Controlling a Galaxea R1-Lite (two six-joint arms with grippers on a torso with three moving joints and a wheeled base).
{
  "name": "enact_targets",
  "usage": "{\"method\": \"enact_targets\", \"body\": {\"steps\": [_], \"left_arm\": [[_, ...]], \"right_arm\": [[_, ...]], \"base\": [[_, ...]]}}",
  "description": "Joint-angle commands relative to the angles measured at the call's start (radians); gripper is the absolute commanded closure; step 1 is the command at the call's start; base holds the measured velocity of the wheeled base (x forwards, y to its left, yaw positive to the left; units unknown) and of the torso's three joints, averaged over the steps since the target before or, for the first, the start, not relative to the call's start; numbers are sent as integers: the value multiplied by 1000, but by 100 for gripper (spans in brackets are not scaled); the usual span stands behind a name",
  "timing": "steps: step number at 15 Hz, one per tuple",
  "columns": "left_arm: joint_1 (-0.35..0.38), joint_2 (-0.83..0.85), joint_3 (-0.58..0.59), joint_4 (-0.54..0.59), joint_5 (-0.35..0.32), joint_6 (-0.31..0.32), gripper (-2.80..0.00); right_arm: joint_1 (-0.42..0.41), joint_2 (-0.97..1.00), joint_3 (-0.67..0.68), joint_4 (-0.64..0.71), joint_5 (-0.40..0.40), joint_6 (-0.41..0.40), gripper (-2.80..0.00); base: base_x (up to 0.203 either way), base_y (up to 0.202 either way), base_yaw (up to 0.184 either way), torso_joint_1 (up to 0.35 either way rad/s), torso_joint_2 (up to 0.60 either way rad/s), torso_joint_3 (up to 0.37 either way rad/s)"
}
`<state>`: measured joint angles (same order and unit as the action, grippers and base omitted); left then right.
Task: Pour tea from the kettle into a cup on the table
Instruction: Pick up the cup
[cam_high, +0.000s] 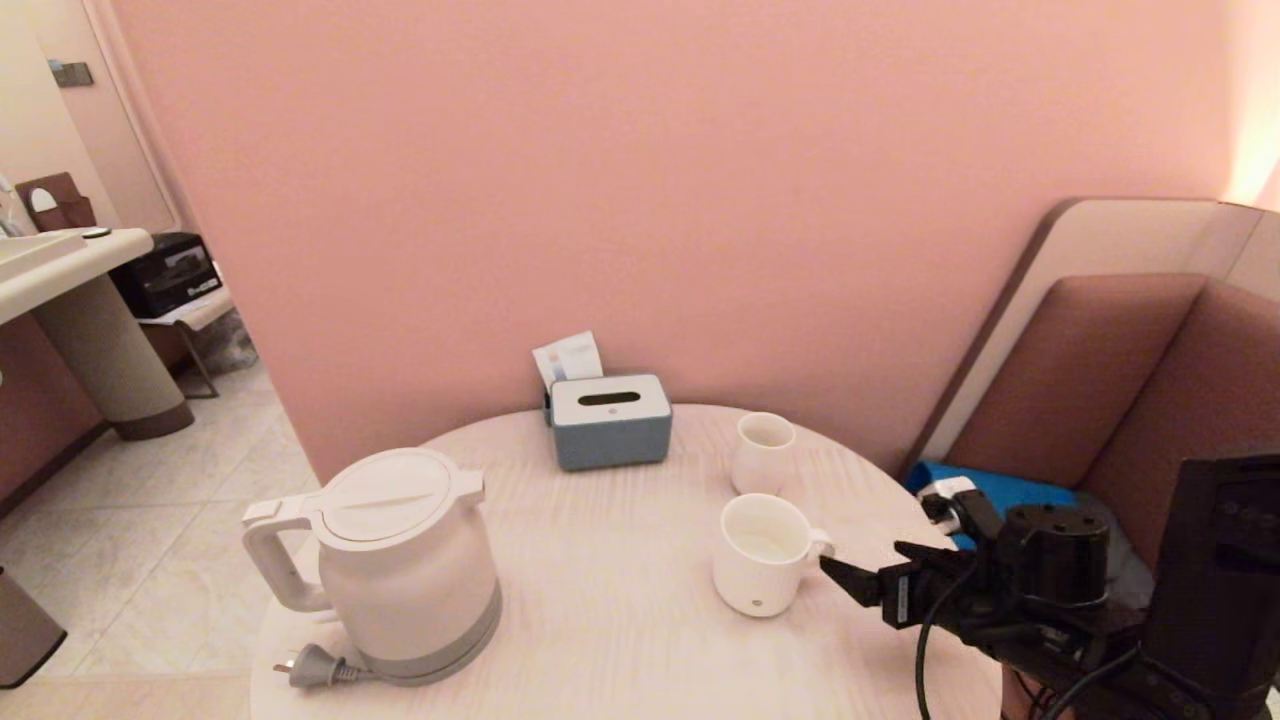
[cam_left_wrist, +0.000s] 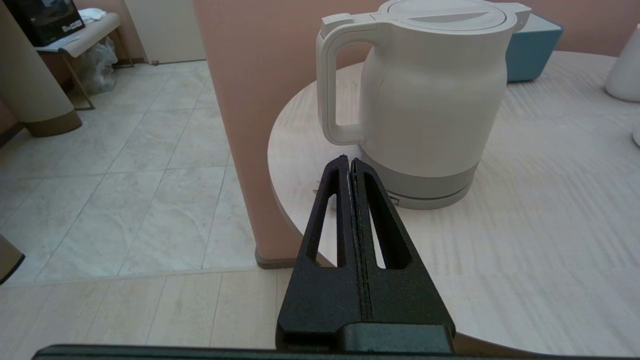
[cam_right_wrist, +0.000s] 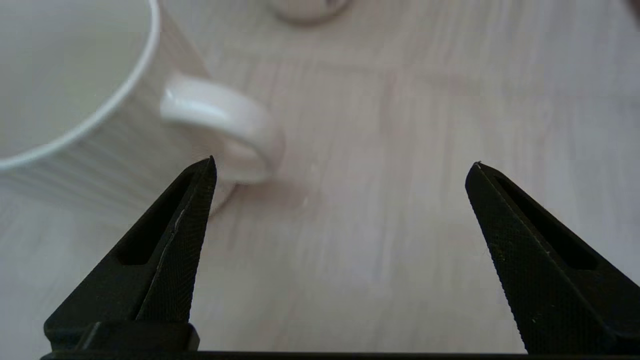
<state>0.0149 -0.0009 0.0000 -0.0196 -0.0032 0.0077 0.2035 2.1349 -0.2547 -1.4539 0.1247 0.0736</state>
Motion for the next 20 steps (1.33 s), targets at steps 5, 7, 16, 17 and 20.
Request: {"method": "enact_targets", "body": {"steps": [5, 7, 16, 17, 20], "left_arm": [[0, 1, 0, 0, 0, 0, 0], [0, 1, 0, 0, 0, 0, 0], [0, 1, 0, 0, 0, 0, 0], [0, 1, 0, 0, 0, 0, 0], [0, 1, 0, 0, 0, 0, 0]], "right_arm": [[13, 79, 15, -109, -13, 2, -280], [16, 79, 14, -109, -13, 2, -280], [16, 115, -69, -109, -50, 3, -280], [16, 117, -72, -109, -50, 3, -280], [16, 124, -99, -109, -52, 3, -280]], "base": [[0, 0, 0, 0, 0, 0], [0, 0, 0, 0, 0, 0], [0, 0, 0, 0, 0, 0], [0, 0, 0, 0, 0, 0], [0, 0, 0, 0, 0, 0]]}}
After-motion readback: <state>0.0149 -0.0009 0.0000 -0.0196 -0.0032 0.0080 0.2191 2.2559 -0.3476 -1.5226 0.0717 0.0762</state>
